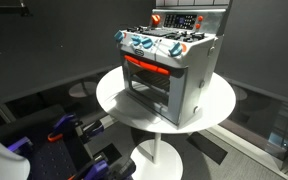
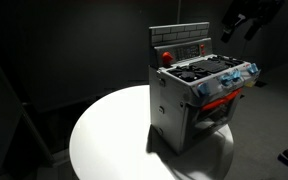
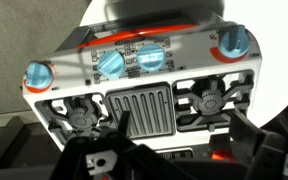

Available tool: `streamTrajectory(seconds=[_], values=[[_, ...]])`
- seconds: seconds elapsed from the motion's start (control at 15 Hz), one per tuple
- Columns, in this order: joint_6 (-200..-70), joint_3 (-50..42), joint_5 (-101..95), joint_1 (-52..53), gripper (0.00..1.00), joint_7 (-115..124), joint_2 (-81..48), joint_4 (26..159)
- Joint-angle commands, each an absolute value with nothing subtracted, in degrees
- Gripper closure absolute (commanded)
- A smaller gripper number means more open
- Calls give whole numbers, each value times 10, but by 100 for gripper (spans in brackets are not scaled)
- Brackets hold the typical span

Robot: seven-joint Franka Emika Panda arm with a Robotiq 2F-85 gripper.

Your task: Push the top orange button on the right side of the stove

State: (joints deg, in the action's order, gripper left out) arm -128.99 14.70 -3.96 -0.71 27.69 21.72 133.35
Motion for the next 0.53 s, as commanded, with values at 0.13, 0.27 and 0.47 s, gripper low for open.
streamTrajectory(seconds=[0.13, 0.27, 0.47], values=[[-1344, 134, -103, -37, 0, 314, 182, 1307], [-1372, 131, -130, -51, 0, 332, 172, 1308], [-1414, 123, -166, -68, 0, 361, 153, 1308]])
